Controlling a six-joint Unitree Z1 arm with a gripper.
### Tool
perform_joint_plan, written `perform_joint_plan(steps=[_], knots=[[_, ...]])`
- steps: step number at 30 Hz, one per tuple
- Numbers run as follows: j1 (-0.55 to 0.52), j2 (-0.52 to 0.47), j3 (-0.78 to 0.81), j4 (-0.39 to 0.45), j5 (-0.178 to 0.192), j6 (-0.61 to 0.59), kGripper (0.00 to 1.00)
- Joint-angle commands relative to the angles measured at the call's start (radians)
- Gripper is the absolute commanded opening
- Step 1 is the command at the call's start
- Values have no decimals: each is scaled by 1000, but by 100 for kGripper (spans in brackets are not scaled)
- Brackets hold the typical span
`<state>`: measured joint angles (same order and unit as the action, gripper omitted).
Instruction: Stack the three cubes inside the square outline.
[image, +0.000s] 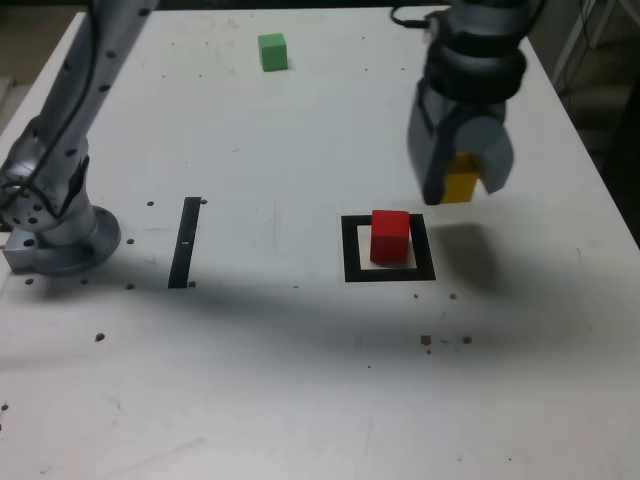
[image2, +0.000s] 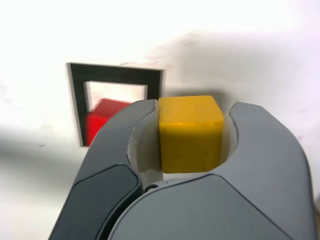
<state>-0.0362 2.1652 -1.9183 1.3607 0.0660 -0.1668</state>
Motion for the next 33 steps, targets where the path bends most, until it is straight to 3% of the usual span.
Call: perform_joint_plan(steps=[1,20,33], knots=[[-11,-44,37,-10,-4,0,31],[-90,-211,288,-70,2,34,31],[-98,-216,349,-163,22,71,31]])
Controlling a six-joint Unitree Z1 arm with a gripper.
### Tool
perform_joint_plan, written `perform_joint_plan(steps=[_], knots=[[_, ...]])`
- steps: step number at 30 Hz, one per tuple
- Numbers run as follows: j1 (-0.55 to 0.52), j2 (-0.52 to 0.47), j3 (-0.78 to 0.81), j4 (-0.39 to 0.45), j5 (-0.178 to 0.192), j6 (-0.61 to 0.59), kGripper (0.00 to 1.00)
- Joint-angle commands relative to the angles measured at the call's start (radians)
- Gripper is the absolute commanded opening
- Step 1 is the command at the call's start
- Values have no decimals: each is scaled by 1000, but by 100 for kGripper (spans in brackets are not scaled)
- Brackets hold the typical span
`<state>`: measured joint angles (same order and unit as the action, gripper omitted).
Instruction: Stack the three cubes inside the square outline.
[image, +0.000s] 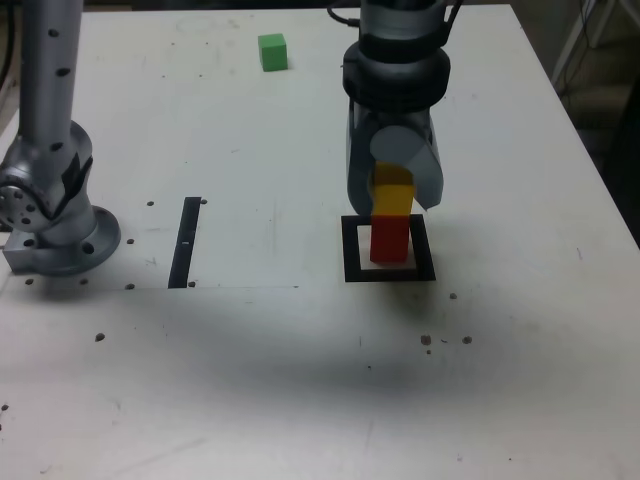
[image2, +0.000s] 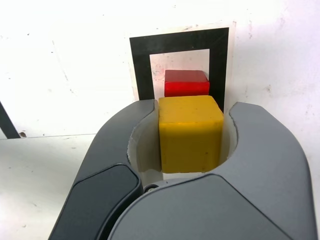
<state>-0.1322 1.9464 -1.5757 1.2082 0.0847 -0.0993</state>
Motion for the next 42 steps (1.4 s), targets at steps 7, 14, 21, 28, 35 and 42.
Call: perform_joint_plan(steps=[7,14,21,28,35,42], knots=[[-3,13,26,-33,7,4,31],[-3,21,38,-46,9,5,31],[-3,27,40,-55,8,5,31],[-3,33,44,-65,4,6,32],[-3,38,58,-76,-7,6,35],[-3,36,75,-80,-14,6,87]])
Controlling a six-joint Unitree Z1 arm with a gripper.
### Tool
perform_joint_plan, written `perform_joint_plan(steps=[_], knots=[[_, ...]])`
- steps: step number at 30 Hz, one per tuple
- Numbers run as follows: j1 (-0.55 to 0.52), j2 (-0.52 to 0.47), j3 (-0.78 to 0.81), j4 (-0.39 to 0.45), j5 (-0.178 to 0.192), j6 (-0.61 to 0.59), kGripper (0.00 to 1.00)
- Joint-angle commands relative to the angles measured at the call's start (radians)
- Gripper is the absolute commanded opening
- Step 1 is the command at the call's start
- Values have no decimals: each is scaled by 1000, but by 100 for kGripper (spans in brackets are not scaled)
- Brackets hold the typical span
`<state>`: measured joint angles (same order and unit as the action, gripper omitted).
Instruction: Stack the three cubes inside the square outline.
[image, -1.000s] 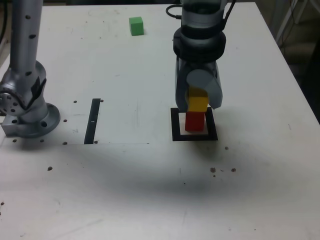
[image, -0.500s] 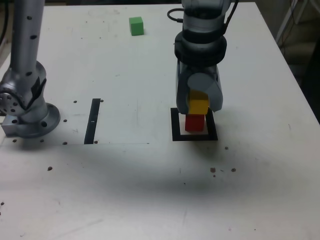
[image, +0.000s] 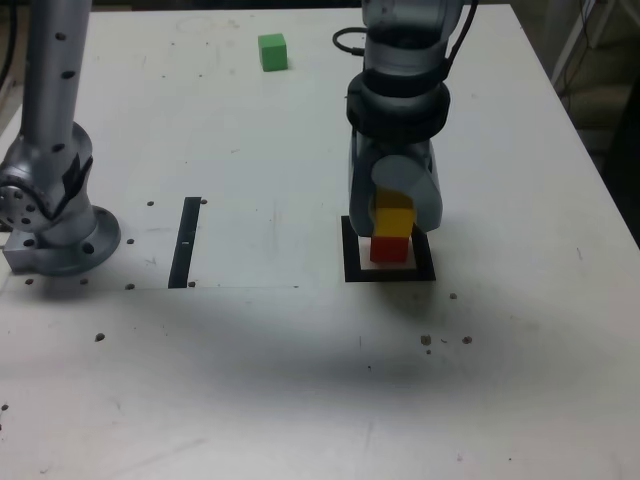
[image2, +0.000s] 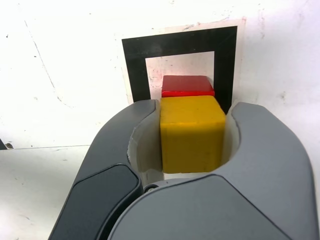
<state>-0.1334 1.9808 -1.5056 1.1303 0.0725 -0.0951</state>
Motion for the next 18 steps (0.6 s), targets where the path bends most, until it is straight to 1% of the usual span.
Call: perform_joint_plan(steps=[1,12,15,18], knots=[[-2,1,7,-3,-1,1,90],[-1,-9,16,5,1,1,99],[-1,-22,16,9,10,-3,99],[0,-39,15,20,29,-13,99]])
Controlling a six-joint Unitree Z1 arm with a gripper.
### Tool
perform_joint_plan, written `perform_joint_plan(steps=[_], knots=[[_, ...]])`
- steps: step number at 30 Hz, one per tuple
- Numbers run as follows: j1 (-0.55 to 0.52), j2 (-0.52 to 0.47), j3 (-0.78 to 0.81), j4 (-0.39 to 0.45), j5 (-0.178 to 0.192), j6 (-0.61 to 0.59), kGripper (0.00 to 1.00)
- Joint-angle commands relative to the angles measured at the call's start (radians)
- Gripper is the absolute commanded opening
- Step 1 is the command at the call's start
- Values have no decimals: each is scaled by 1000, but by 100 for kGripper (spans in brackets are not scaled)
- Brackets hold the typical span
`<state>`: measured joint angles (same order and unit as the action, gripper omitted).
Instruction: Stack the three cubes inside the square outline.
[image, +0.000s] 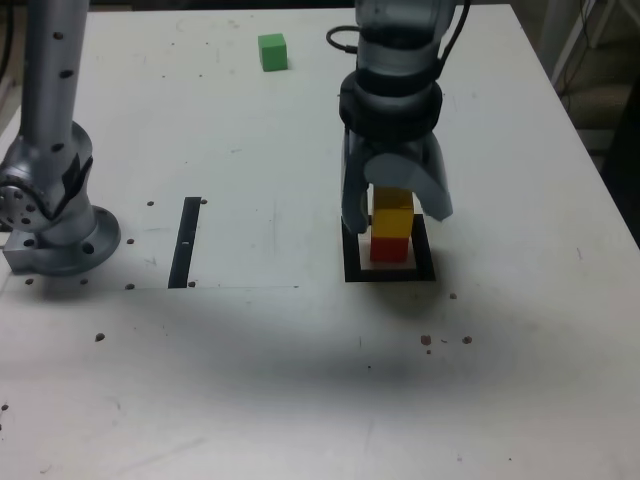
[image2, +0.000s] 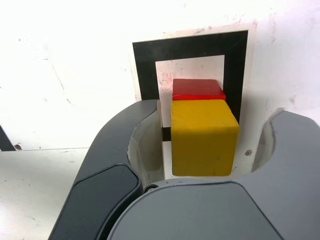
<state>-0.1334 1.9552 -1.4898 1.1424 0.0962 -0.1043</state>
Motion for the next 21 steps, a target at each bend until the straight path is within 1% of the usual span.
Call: perform_joint_plan(steps=[1,4,8,15,21], knots=[[1,-19,-2,15,12,-6,99],[7,-38,-6,40,31,-13,99],[22,-63,-14,84,45,-13,99],[76,-112,-18,160,56,3,99],[150,-138,-5,190,60,38,99]])
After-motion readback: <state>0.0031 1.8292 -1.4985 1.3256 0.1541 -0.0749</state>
